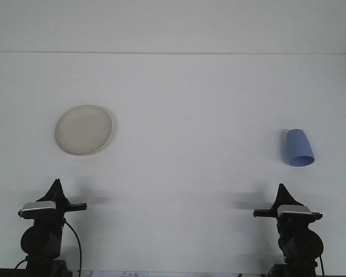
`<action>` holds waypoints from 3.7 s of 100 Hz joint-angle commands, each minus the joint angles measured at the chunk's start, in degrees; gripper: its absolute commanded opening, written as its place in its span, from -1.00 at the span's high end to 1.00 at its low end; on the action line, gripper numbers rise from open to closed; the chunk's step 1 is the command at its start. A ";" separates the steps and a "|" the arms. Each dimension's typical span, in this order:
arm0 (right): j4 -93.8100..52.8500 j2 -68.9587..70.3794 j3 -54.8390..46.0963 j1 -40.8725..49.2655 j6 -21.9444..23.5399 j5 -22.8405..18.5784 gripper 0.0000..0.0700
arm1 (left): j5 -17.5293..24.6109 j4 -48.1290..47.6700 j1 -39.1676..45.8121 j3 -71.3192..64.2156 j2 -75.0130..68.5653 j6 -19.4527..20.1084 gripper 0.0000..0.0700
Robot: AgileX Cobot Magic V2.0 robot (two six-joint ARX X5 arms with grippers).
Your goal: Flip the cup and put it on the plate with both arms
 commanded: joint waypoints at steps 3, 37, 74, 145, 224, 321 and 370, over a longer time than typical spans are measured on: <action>0.57 -0.02 -0.11 -0.13 0.39 0.00 0.98 | -0.20 0.74 0.02 -1.09 -0.07 0.09 0.96; 0.57 -0.02 -0.11 -0.13 0.39 0.00 0.98 | -0.20 0.74 0.02 -1.09 -0.07 0.09 0.96; 0.66 -0.02 -0.11 -0.13 0.70 -0.07 0.98 | -0.20 0.74 0.02 -1.09 -0.09 0.09 0.96; -4.37 10.82 23.54 -0.13 13.11 5.27 -0.05 | -0.20 0.74 0.02 -1.09 -0.07 0.09 0.96; -9.20 59.10 37.46 -16.11 -11.87 9.88 -0.22 | -0.20 0.74 0.02 -1.09 -0.07 0.09 0.96; 36.98 89.24 37.46 -22.29 -11.39 -10.21 1.00 | -0.20 0.74 0.02 -1.09 -0.07 0.09 0.96; 11.15 66.23 42.12 -15.13 2.58 -9.64 1.00 | -0.20 0.74 0.02 -1.09 -0.07 0.09 0.96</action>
